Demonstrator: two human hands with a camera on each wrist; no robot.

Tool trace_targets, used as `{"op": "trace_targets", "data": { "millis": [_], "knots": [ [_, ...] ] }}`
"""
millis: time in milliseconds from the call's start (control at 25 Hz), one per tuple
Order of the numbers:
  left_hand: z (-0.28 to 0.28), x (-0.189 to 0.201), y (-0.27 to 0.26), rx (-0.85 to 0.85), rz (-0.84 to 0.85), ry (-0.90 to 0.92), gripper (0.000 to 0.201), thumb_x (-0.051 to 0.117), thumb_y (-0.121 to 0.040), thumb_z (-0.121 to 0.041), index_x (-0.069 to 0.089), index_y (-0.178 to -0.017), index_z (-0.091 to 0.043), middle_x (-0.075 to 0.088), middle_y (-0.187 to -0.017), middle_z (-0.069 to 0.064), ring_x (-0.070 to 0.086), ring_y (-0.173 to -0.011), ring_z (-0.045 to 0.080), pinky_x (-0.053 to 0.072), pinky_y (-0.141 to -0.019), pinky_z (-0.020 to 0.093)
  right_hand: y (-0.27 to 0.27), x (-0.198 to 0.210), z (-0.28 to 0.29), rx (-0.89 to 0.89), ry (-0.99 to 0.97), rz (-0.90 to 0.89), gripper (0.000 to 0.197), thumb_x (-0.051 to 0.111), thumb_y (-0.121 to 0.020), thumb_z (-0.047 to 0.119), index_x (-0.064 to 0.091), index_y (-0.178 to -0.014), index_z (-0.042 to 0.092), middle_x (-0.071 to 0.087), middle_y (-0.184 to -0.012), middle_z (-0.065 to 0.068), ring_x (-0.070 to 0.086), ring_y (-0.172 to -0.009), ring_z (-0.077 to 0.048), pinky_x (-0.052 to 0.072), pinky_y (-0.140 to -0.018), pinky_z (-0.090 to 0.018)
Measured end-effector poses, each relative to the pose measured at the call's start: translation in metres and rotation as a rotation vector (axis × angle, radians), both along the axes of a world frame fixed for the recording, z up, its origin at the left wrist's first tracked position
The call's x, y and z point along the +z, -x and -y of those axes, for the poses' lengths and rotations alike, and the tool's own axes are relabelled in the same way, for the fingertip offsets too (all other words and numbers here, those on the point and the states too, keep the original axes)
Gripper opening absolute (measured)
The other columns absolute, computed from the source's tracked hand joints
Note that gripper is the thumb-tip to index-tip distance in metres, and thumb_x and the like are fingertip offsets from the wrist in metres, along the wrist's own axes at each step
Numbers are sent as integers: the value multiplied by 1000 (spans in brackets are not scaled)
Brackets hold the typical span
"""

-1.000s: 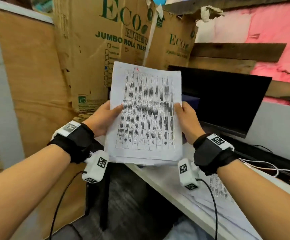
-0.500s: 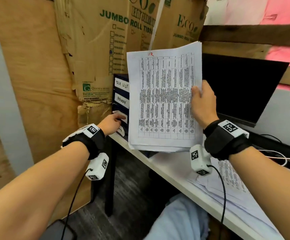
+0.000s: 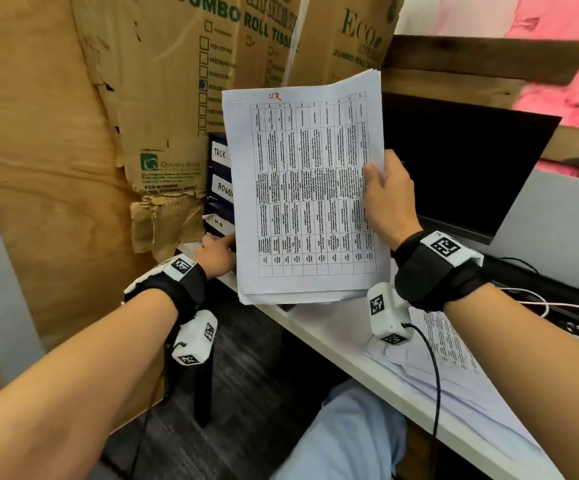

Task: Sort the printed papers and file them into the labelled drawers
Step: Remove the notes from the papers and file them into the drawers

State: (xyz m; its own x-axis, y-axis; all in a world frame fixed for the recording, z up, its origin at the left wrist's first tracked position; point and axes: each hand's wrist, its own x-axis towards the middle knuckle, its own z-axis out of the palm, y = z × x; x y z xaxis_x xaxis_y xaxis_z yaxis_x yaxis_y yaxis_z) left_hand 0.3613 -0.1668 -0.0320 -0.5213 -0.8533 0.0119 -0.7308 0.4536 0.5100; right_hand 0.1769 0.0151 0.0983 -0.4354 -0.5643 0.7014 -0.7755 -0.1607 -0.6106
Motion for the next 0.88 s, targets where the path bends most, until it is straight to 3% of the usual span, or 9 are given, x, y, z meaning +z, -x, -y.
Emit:
{"op": "trace_targets", "data": {
  "millis": [80,240,400,480,560,640,760,840,880],
  "knots": [
    [6,11,-35,-21,-43,-81,41,42,-95,-21,52,-125,-47,40,-143,14,36,-132,38,28,-113,41,-3,2,7,-2,-8,4,20,40,-103,16,52,-113,3,58,-110,4,57,-102,-12,48,-87,-22],
    [-4,42,-106,-180,2,-315,41,44,-95,0,54,-132,-16,41,-145,1,31,-140,18,20,-117,27,-18,7,24,-4,-3,71,16,39,-102,15,53,-106,8,60,-107,4,58,-96,-16,46,-82,-26],
    [-23,58,-157,-174,160,-384,46,58,-94,-15,44,-137,-21,42,-142,-1,33,-139,16,22,-110,21,-45,10,43,50,52,247,23,40,-101,15,54,-118,7,60,-118,-3,56,-105,-18,45,-88,-26],
    [-32,59,-176,-126,74,-486,81,79,-69,-46,41,-138,-27,42,-142,-2,35,-137,12,22,-115,25,-62,11,49,95,91,316,26,40,-102,15,51,-123,5,58,-122,-6,55,-111,-22,44,-94,-31],
    [-45,58,-187,-102,-9,-543,114,87,-39,-62,39,-137,-29,44,-139,-4,37,-133,10,23,-116,28,-86,10,53,131,107,371,27,39,-102,14,49,-125,4,56,-121,-6,52,-112,-21,40,-90,-25],
    [-54,60,-193,-118,-104,-527,114,88,-39,-61,44,-137,-24,50,-139,-3,43,-130,9,26,-115,29,-112,5,58,196,91,485,28,39,-102,11,43,-128,3,54,-124,-10,51,-106,-22,39,-86,-24],
    [-56,64,-211,-116,-418,-576,97,96,-29,-51,67,-117,-21,62,-130,6,59,-118,18,43,-107,37,-143,-14,59,235,29,604,25,42,-95,2,34,-119,8,52,-120,-14,49,-95,-23,44,-83,-32],
    [-55,68,-230,-239,-609,-828,81,94,-55,-33,62,-127,-12,49,-140,22,50,-127,36,41,-107,46,-149,-29,60,212,-16,671,32,41,-91,-3,24,-109,17,51,-95,-9,47,-81,-23,41,-70,-31],
    [-60,72,-236,-376,-683,-977,72,81,-77,-22,48,-138,-5,31,-148,30,35,-136,44,28,-114,50,-152,-34,58,196,-36,705,36,41,-90,-5,21,-108,19,47,-86,-4,47,-73,-21,39,-62,-29]
  ]
}}
